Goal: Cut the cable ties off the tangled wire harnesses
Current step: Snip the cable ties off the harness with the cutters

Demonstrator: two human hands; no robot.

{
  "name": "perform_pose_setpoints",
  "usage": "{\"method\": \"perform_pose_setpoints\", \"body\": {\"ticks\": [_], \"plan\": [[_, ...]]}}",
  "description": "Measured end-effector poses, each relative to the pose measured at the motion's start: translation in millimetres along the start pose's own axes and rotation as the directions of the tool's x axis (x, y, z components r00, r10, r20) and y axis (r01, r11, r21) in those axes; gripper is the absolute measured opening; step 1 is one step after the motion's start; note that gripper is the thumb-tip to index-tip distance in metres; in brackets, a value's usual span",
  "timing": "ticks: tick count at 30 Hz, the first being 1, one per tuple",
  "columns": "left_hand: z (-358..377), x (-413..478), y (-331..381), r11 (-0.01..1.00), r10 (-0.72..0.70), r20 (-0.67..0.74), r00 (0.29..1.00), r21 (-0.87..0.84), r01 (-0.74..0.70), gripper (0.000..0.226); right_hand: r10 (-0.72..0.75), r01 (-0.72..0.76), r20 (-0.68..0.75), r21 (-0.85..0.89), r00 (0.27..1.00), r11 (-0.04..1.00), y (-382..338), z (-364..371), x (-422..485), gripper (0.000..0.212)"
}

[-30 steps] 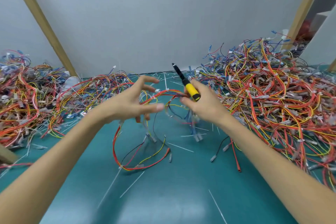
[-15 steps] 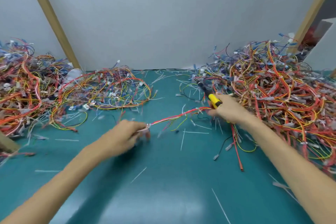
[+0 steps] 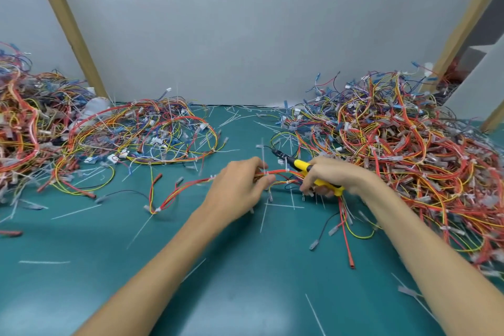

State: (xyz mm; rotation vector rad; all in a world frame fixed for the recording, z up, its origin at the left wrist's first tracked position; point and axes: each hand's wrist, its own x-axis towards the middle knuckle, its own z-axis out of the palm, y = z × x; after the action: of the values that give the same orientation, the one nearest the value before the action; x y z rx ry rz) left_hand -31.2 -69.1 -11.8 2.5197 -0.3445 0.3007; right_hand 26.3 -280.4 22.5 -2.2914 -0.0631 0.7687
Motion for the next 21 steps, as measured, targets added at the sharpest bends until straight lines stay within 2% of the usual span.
{"method": "perform_pose_setpoints", "body": {"ticks": [2,4,8,11,12,14,16,18,21], "plan": [[10.3,3.3,-5.4,0.971,-0.052,0.05,0.997,-0.23,0.062,0.023,0.008,-0.009,0.018,0.017,1.0,1.0,2.3,-0.4,1.7,0.019],[18.2,0.4,-12.9,0.943,-0.049,0.071,0.996,-0.326,0.07,0.024,-0.01,0.009,0.018,0.026,1.0,1.0,3.5,0.8,3.5,0.018],[26.8,-7.3,-17.6,0.926,-0.114,0.013,0.993,-0.362,0.111,0.033,-0.091,0.09,-0.03,-0.027,0.995,0.996,7.6,8.5,5.1,0.019],[29.1,-6.1,-16.4,0.935,-0.166,0.001,0.986,-0.318,0.158,0.039,-0.189,0.209,-0.196,0.086,0.962,0.974,22.3,20.5,4.8,0.015],[29.4,-5.3,-16.4,0.93,-0.185,-0.003,0.983,-0.322,0.175,0.04,-0.226,0.272,-0.313,0.11,0.922,0.956,29.1,27.1,4.1,0.013],[29.6,-4.6,-16.2,0.919,-0.221,-0.016,0.975,-0.337,0.203,0.042,-0.273,0.409,-0.563,0.128,0.78,0.904,41.7,41.0,0.7,0.015],[29.3,-4.1,-15.3,0.912,-0.243,-0.035,0.969,-0.349,0.216,0.042,-0.297,0.54,-0.704,0.144,0.645,0.829,48.1,49.9,-5.1,0.016],[28.6,-3.9,-14.7,0.909,-0.252,-0.054,0.966,-0.357,0.217,0.042,-0.335,0.627,-0.745,0.141,0.577,0.766,50.2,52.4,-10.2,0.019],[28.2,-4.7,-16.4,0.912,-0.266,-0.072,0.961,-0.343,0.227,0.042,-0.387,0.663,-0.727,0.124,0.567,0.738,50.0,53.4,-13.9,0.017]]}}
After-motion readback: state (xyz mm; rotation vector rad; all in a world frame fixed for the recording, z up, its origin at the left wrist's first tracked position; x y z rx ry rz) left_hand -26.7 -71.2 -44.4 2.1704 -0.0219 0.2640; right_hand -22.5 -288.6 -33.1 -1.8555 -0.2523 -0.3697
